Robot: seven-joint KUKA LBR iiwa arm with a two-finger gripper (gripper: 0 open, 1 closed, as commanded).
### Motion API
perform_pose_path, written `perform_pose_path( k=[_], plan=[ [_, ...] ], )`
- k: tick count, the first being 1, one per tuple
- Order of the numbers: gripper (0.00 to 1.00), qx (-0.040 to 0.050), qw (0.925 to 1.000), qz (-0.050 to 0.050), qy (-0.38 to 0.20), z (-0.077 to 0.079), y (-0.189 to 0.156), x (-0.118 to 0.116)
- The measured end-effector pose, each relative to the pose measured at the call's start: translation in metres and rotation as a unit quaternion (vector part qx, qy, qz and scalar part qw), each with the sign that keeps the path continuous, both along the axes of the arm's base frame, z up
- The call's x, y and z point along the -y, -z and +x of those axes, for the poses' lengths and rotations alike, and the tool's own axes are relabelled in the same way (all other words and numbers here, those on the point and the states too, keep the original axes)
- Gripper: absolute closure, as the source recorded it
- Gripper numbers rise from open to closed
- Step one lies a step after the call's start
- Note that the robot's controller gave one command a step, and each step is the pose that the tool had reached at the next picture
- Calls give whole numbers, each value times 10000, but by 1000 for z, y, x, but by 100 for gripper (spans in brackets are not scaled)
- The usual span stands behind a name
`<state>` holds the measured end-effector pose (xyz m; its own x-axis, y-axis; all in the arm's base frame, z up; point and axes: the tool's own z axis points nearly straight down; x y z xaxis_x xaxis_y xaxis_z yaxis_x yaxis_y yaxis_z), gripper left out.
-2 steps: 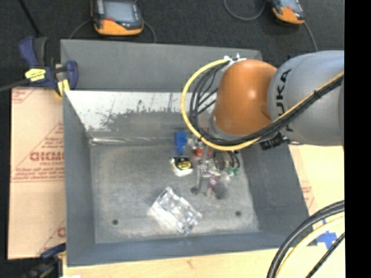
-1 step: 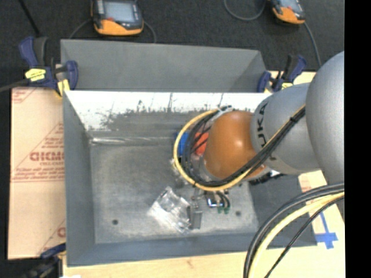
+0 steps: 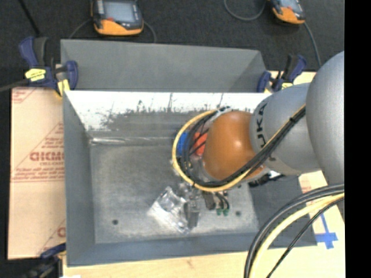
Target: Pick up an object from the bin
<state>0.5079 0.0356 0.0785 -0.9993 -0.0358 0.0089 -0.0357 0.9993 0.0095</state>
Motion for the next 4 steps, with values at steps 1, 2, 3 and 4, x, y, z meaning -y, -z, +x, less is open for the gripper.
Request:
perform_pose_path(
  k=[1, 2, 3, 4],
  plan=[
    [100, -106, 9999, -6, 51, 32, 1, 8],
    [100, 84, 10000, -42, 30, 39, -26, 19],
    [100, 56, 9991, -43, 418, 30, -18, 16],
    [100, 79, 9994, -41, 325, -3, -67, 4]
  ],
)
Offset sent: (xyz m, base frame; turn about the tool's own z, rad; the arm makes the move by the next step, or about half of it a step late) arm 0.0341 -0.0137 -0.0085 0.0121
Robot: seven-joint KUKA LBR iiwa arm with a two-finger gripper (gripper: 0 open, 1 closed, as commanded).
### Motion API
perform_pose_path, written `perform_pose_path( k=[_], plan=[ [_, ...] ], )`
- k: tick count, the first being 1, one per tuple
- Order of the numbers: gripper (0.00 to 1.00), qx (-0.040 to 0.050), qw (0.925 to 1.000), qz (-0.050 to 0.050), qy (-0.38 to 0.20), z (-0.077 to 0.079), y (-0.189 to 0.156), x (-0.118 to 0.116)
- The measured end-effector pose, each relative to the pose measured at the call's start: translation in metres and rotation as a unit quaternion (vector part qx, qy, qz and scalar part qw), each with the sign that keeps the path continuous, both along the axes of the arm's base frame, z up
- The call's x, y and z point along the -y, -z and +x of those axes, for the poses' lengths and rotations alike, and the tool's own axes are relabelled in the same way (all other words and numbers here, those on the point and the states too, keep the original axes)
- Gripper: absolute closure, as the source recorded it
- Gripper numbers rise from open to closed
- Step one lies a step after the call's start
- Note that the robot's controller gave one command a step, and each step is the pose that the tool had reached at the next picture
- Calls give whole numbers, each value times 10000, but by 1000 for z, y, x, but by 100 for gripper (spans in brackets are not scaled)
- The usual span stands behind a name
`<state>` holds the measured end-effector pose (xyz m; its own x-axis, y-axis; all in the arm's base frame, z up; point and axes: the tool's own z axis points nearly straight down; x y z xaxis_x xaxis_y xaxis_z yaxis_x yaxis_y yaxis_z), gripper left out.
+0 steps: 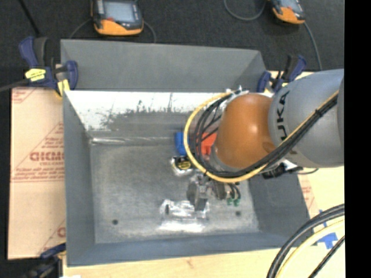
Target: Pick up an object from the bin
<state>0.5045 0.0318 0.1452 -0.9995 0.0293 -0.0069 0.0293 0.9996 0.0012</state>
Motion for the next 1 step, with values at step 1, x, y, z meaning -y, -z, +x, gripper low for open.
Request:
perform_pose_path(
  k=[1],
  plan=[
    [0, -17, 10000, -2, 3, 0, 3, 0]
  ],
)
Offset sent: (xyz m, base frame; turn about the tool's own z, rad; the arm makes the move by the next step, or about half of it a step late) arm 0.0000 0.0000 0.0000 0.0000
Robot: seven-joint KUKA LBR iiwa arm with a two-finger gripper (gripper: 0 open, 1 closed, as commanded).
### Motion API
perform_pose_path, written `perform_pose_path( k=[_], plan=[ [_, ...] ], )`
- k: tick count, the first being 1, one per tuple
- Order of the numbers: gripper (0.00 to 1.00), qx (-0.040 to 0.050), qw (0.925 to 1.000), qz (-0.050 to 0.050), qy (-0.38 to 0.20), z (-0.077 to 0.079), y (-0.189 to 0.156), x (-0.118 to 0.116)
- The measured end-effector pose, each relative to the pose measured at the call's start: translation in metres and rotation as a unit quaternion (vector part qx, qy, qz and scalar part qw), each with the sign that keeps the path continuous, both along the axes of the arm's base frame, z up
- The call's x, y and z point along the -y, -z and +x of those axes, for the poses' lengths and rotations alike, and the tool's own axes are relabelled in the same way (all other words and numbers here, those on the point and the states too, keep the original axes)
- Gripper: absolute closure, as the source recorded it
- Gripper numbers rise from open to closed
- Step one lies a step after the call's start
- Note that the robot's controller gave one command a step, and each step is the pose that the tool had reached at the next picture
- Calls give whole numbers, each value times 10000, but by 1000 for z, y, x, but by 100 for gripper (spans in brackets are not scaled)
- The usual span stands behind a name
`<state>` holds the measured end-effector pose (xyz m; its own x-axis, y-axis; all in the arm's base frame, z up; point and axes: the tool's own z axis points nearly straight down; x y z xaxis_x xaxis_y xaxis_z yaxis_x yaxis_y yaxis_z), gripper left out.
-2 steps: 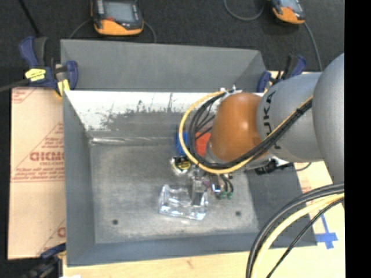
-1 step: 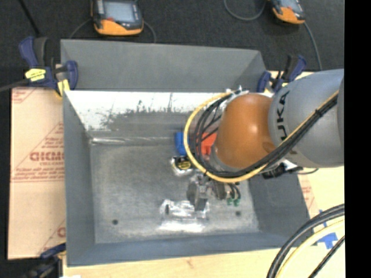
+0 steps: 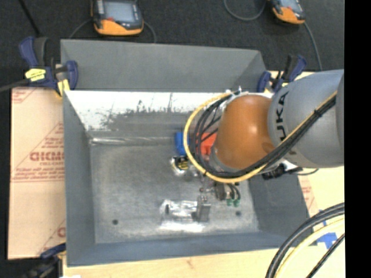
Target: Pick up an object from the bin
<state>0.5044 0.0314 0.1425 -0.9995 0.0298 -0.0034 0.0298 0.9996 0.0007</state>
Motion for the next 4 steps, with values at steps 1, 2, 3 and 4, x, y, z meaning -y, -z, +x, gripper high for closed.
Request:
perform_pose_path(
  k=[1, 2, 3, 4],
  plan=[
    [0, 15, 9918, -20, -1281, 22, -16, 54],
    [0, 1, 9713, -14, -2378, 61, 73, 74],
    [100, 12, 9716, -10, -2367, 62, 71, 73],
    [100, 43, 9690, -35, -2471, 63, -33, 91]
  ],
)
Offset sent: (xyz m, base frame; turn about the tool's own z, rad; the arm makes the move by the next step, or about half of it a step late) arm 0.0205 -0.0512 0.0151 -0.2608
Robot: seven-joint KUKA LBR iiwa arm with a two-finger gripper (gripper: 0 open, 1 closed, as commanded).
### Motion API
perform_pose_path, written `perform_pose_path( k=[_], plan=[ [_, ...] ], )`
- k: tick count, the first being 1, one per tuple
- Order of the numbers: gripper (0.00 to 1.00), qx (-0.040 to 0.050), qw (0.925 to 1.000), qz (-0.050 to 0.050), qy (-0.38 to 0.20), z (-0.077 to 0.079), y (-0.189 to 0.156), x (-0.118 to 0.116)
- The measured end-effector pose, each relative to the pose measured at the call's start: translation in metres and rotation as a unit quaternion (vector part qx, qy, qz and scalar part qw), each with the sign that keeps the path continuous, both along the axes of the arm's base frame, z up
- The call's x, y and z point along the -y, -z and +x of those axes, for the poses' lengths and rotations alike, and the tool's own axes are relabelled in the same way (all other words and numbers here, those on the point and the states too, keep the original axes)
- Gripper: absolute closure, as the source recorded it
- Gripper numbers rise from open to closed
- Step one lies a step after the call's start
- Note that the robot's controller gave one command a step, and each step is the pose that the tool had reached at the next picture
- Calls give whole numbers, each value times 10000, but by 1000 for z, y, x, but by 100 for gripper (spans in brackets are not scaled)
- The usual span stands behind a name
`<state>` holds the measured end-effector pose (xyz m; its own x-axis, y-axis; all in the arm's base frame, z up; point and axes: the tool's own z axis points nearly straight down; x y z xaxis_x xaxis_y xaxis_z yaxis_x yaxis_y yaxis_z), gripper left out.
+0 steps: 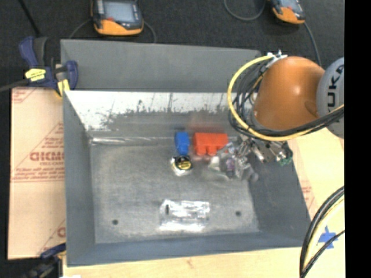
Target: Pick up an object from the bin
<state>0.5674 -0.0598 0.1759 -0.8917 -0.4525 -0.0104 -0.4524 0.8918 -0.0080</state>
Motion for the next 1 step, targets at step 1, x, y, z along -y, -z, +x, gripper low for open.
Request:
perform_pose_path(
  k=[1],
  plan=[
    [100, -28, 9644, -17, -2646, -34, -78, -10]
  ],
)
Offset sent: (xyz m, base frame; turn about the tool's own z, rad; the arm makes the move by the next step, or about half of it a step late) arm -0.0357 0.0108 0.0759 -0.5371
